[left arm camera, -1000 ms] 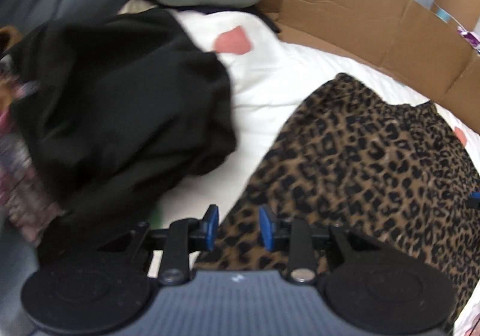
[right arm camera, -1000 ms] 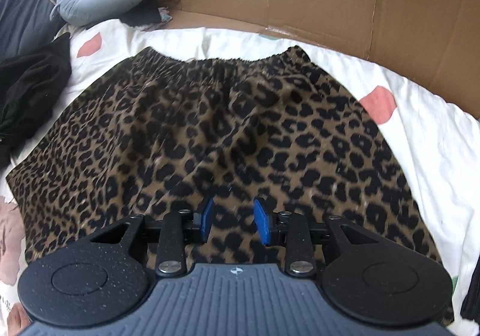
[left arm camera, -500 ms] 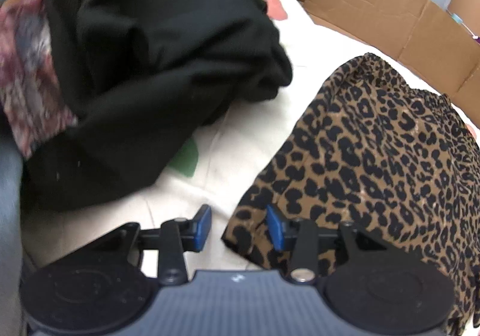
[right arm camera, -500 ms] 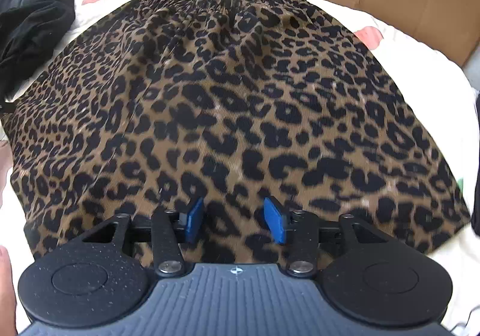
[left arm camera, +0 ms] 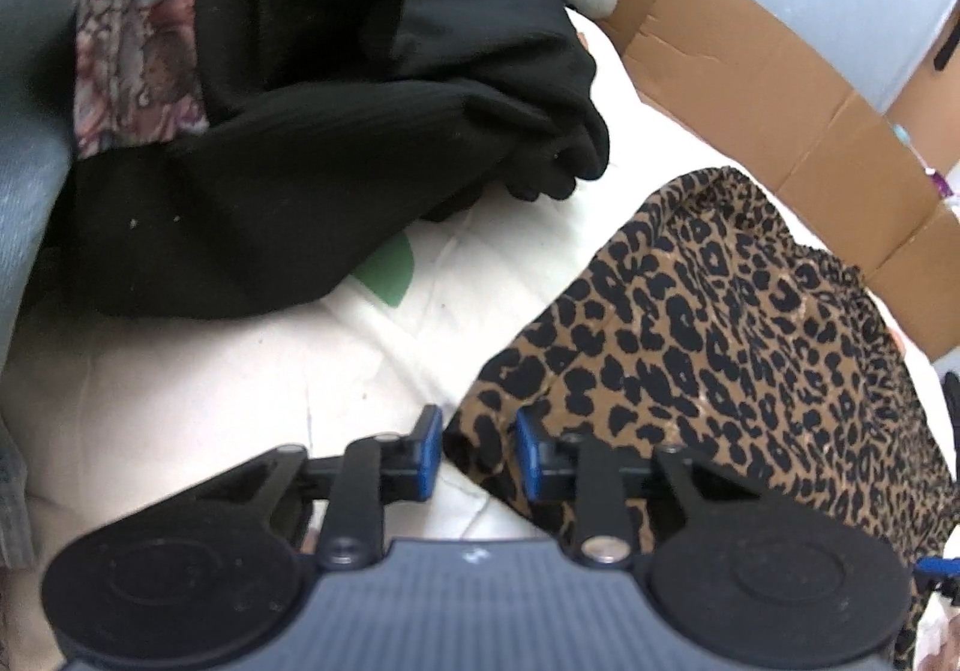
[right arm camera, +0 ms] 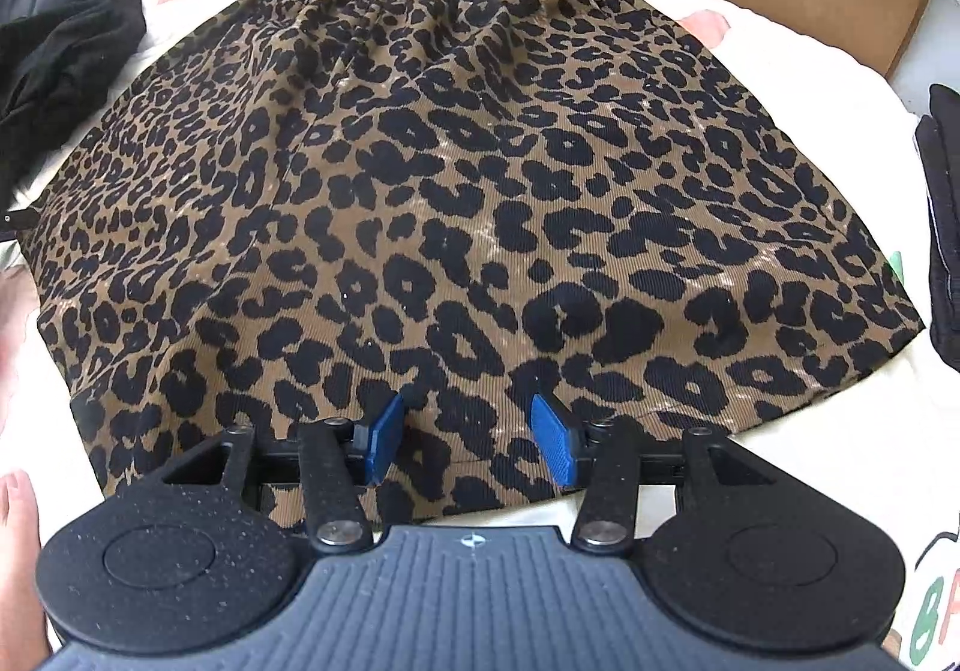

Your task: Fold clothes

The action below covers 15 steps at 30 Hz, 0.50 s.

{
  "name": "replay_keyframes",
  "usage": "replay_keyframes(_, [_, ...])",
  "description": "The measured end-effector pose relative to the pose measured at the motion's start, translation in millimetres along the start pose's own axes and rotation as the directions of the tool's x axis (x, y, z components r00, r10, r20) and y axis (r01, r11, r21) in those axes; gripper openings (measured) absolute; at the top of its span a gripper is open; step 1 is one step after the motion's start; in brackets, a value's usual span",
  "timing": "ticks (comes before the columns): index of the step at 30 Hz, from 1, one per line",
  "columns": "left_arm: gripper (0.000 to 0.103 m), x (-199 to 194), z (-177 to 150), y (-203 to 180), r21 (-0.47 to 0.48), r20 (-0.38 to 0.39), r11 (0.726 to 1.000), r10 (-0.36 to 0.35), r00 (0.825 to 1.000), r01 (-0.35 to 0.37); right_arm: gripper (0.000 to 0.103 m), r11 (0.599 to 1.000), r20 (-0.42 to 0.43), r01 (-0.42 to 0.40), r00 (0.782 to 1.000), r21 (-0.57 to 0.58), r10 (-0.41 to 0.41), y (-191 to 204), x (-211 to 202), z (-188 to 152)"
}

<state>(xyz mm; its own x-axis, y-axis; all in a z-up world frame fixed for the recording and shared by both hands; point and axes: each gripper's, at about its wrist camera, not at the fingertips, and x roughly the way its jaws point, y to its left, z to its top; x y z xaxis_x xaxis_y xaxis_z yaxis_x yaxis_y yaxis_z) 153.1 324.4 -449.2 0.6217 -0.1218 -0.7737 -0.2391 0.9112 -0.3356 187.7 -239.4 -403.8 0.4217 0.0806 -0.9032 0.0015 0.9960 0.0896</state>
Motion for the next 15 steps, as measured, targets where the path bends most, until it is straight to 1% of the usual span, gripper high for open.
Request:
replay_keyframes(1, [0.011,-0.8,0.2,1.4,-0.010,0.002,1.000,-0.012,1.000,0.012,0.054,1.000,-0.001,0.002,1.000,-0.003,-0.002,0.8,-0.4,-0.3])
replay_keyframes(4, [0.006,-5.9,1.4,2.7,-0.046,0.004,0.998,-0.034,0.999,0.034,0.054,1.000,-0.013,0.005,1.000,0.013,-0.005,0.9,-3.4,-0.9])
replay_keyframes(5, [0.005,-8.0,2.4,2.3,-0.062,0.002,0.997,-0.042,0.999,0.042,0.054,0.999,-0.017,0.003,1.000,0.036,-0.002,-0.4,-5.5,-1.1])
replay_keyframes(7, [0.005,-14.3,6.4,-0.9,-0.063,0.003,0.997,-0.049,0.999,0.049,0.054,0.996,-0.026,-0.022,0.999,0.081,0.024,-3.9,-10.1,-1.7])
replay_keyframes(11, [0.005,-25.1,13.9,-12.1,-0.047,0.006,0.997,-0.059,0.998,0.059,0.054,0.997,-0.018,-0.046,0.999,0.068,0.047,-6.3,-19.8,-1.5])
replay_keyframes(13, [0.005,-31.3,17.1,-19.6,-0.036,0.007,0.998,-0.058,0.998,0.058,0.054,0.995,-0.007,-0.063,0.998,0.081,0.064,-6.9,-23.4,-1.3])
replay_keyframes(15, [0.005,-37.8,19.2,-26.4,-0.044,0.008,0.998,-0.048,0.999,0.048,0.054,0.992,0.003,-0.088,0.996,0.092,0.088,-6.8,-25.7,-1.0])
